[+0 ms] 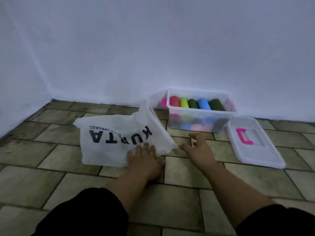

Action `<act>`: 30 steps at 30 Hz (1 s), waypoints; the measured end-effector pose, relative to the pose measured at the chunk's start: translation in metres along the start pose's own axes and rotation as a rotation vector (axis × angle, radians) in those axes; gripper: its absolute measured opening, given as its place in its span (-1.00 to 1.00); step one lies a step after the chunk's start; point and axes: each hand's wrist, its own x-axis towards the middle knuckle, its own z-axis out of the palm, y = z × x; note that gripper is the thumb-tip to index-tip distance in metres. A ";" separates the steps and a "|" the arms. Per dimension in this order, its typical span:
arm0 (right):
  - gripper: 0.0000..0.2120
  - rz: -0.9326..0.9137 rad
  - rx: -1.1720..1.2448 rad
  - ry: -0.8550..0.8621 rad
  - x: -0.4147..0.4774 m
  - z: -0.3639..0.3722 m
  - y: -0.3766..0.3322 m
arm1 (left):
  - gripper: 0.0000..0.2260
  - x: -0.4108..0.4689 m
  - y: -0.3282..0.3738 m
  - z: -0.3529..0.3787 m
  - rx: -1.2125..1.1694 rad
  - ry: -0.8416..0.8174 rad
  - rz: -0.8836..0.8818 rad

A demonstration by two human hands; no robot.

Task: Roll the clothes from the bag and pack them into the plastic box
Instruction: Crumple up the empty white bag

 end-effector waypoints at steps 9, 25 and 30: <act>-0.51 0.479 0.141 -0.197 -0.030 -0.014 -0.006 | -0.35 -0.060 0.002 0.028 0.047 0.029 0.333; -0.72 0.010 -0.226 0.001 -0.070 -0.033 -0.020 | -0.53 -0.053 -0.004 -0.017 -0.813 0.180 -0.091; -0.15 -0.194 -0.568 -0.312 -0.103 0.037 -0.013 | -0.71 -0.059 0.031 -0.040 -1.500 -0.185 -0.487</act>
